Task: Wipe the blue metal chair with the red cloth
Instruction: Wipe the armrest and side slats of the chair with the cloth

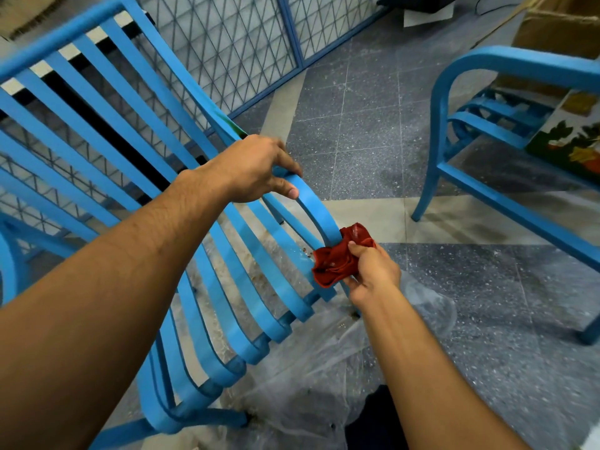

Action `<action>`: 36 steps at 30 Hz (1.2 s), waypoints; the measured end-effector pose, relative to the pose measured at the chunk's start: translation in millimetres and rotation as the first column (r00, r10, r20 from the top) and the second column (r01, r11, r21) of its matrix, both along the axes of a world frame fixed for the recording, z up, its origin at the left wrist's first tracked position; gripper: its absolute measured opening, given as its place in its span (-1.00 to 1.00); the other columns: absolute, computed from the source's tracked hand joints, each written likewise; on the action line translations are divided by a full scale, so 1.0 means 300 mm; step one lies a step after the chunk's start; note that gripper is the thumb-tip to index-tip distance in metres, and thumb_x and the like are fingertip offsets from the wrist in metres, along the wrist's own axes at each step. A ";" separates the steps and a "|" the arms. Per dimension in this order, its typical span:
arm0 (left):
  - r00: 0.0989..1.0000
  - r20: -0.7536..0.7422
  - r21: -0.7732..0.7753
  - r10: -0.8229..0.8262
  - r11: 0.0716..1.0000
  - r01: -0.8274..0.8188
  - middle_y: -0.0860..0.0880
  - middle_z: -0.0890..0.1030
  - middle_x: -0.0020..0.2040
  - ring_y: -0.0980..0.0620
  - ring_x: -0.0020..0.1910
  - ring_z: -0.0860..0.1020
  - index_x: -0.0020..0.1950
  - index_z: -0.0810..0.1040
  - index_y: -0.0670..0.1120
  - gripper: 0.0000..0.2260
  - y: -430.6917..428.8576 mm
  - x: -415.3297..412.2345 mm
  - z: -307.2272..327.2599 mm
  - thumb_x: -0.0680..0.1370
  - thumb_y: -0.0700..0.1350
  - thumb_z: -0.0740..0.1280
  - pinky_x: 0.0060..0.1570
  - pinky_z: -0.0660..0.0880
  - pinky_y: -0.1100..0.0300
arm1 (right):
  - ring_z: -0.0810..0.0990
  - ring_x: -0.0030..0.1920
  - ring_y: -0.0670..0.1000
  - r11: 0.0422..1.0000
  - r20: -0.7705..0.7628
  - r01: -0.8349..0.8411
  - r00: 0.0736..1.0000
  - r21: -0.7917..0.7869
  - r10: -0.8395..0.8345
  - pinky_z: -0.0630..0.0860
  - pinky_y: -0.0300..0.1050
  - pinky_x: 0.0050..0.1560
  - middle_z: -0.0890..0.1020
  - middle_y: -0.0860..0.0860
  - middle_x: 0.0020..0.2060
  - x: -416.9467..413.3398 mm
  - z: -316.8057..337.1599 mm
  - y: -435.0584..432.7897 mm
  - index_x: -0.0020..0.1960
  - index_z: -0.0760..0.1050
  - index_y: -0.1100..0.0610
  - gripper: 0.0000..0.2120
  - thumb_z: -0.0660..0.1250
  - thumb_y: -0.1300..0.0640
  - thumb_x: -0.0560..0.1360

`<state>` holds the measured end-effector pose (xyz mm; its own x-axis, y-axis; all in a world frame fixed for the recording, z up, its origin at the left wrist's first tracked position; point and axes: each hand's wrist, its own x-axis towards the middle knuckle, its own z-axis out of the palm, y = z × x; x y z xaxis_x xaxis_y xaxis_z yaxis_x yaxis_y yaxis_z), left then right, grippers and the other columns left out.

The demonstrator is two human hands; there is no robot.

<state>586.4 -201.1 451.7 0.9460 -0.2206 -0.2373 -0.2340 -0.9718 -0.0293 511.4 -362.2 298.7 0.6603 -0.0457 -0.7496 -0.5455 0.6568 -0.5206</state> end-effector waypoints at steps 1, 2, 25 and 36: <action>1.000 -0.002 -0.015 0.015 1.000 -0.015 0.05 0.55 0.25 0.04 0.21 0.48 0.34 0.63 0.14 -0.55 0.000 -0.003 0.001 0.46 0.18 0.48 0.16 0.37 0.10 | 0.65 -0.25 0.03 1.000 0.045 -0.001 0.999 -0.008 0.002 0.59 0.02 -0.04 0.71 0.10 -0.13 0.001 -0.002 -0.004 0.03 0.65 0.12 -0.79 0.41 0.38 0.48; 0.999 -0.003 -0.042 0.032 0.999 -0.032 0.05 0.55 0.25 0.06 0.19 0.47 0.34 0.63 0.13 -0.55 0.001 -0.007 0.001 0.46 0.17 0.49 0.19 0.40 0.08 | 0.65 -0.25 0.01 1.000 0.091 -0.003 0.996 -0.020 0.004 0.61 -0.01 -0.06 0.71 0.09 -0.13 -0.001 0.003 -0.008 -0.02 0.64 0.10 -0.78 0.41 0.39 0.48; 0.706 -0.230 -0.937 0.669 0.044 -0.347 -0.10 0.77 -0.13 -0.16 -0.04 0.75 -0.06 0.67 -0.06 -0.66 -0.192 -0.229 -0.440 0.44 0.21 0.47 0.10 0.65 -0.21 | 0.69 -0.01 0.16 0.999 0.098 -0.037 0.994 -0.018 0.038 0.61 0.10 0.12 0.73 0.21 0.04 0.001 -0.087 0.015 0.18 0.62 0.21 -0.66 0.43 0.37 0.43; 0.715 -0.215 -0.938 0.665 0.063 -0.341 -0.05 0.77 -0.15 -0.10 -0.06 0.75 -0.11 0.67 0.00 -0.61 -0.188 -0.225 -0.452 0.36 0.31 0.44 0.11 0.64 -0.18 | 0.70 0.04 0.27 0.994 0.068 -0.075 0.994 -0.076 0.080 0.60 0.25 0.22 0.71 0.27 0.06 0.031 -0.133 0.022 0.00 0.60 0.17 -0.70 0.32 0.48 0.39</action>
<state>518.8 -257.4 316.3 0.8968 0.4383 -0.0611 0.1814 -0.2383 0.9541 520.8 -355.7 258.9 0.7152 -0.0449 -0.6975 -0.5537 0.5727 -0.6046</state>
